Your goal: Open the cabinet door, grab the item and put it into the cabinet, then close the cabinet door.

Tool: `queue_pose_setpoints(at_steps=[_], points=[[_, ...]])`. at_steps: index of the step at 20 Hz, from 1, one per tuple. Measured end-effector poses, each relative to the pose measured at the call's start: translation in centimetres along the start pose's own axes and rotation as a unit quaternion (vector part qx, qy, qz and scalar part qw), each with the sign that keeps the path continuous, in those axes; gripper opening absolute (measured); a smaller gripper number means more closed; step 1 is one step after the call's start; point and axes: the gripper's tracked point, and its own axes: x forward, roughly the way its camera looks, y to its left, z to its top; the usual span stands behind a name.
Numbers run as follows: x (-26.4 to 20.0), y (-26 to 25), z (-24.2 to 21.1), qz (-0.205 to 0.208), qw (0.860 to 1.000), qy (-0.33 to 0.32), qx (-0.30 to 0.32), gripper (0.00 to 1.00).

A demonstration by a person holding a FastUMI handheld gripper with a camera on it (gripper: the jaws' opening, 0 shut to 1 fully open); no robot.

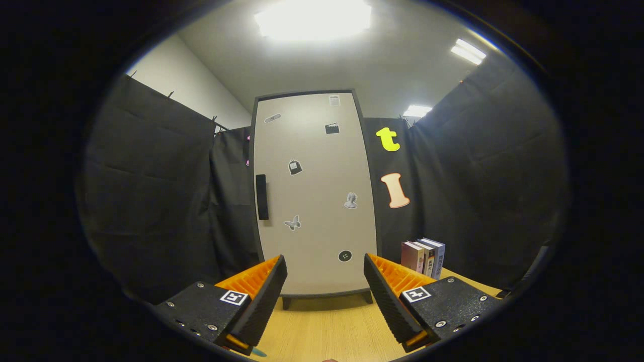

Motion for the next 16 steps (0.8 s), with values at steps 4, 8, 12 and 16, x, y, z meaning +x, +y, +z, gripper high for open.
queue_pose_setpoints(at_steps=[4,8,12,16], points=[[0.4,-0.3,0.0,-0.002,1.0,0.001,0.002,0.95],[1.6,-0.1,1.2,-0.004,1.0,-0.001,0.016,0.95],[3.7,1.9,3.6,0.011,1.0,-0.011,0.017,0.95],[6.4,4.8,5.7,0.031,0.999,-0.027,0.019,0.95]])
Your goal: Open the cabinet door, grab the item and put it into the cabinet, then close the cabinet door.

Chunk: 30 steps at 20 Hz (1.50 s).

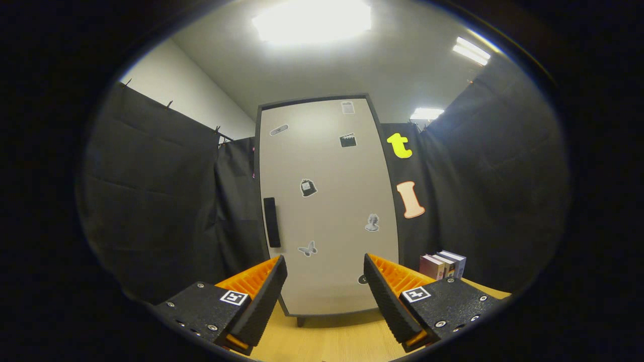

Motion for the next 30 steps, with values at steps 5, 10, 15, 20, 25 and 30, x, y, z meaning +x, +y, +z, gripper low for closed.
queue_pose_setpoints(at_steps=[5,10,15,20,25,30], points=[[4.6,2.8,1.8,0.018,1.0,-0.011,-0.002,0.95],[9.6,5.1,2.0,0.04,0.999,-0.004,0.006,0.94],[14.3,7.8,1.1,0.054,0.998,0.012,-0.003,0.93],[18.4,10.5,-0.4,0.061,0.998,0.028,-0.006,0.9],[22.0,11.5,-2.9,0.053,0.996,0.063,-0.028,0.83],[24.3,11.5,-3.7,0.041,0.996,0.075,-0.029,0.65]])
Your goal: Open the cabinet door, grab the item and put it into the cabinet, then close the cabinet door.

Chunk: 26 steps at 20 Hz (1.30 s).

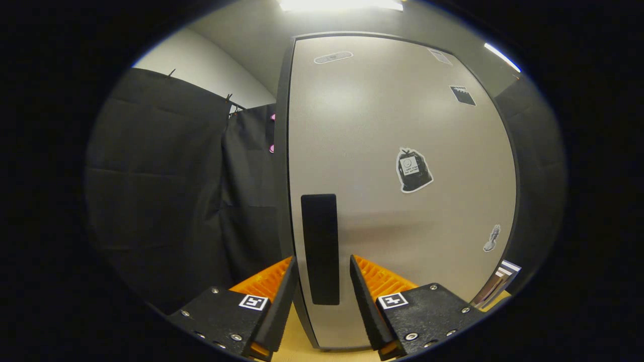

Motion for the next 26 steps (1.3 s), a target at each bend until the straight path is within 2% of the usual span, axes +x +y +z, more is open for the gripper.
queue_pose_setpoints(at_steps=[3,6,9,11,26], points=[[0.8,0.2,0.1,0.0,1.0,0.007,0.008,0.56],[1.3,0.1,-0.2,-0.009,1.0,0.018,0.011,0.37],[1.2,0.0,-0.3,-0.007,1.0,0.027,0.006,0.29],[0.9,0.0,-0.4,0.001,0.999,0.038,0.01,0.27],[-2.9,0.1,-0.1,0.038,0.998,0.052,0.008,0.27]])
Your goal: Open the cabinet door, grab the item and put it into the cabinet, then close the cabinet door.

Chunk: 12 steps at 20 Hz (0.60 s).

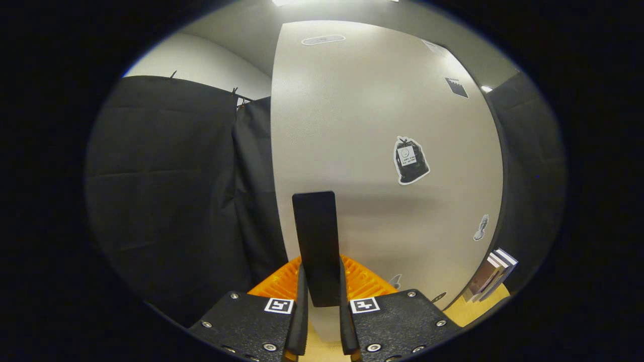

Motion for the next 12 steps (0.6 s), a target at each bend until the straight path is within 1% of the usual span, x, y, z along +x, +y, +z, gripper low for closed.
queue_pose_setpoints(at_steps=[5,9,12], points=[[-1.2,-0.2,0.2,0.005,1.0,-0.01,-0.002,0.27],[-2.4,-0.5,0.4,-0.001,1.0,-0.024,-0.004,0.27],[-3.4,-0.6,0.3,0.009,1.0,-0.019,0.0,0.27]])
